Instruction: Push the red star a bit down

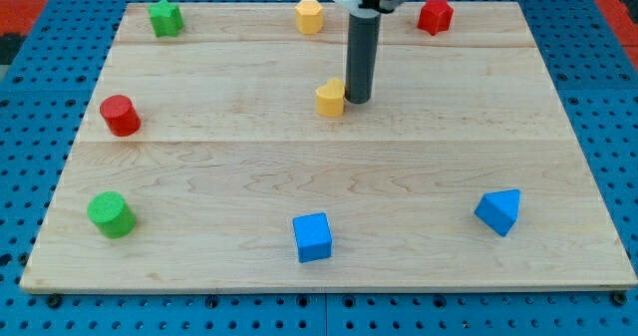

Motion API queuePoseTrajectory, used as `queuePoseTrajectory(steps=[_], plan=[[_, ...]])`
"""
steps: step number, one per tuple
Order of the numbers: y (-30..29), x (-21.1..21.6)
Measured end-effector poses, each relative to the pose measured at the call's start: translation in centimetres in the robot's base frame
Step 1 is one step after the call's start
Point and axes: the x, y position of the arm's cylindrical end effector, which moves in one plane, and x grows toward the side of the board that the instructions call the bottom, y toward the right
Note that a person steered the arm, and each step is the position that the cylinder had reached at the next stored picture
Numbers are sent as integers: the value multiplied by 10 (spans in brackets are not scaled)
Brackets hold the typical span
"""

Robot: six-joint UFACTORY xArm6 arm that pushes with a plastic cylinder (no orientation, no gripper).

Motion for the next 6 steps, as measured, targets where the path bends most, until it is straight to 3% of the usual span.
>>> queuePoseTrajectory(steps=[2,4,5,6], plan=[[-66,5],[125,-55],[185,-103],[181,-168]])
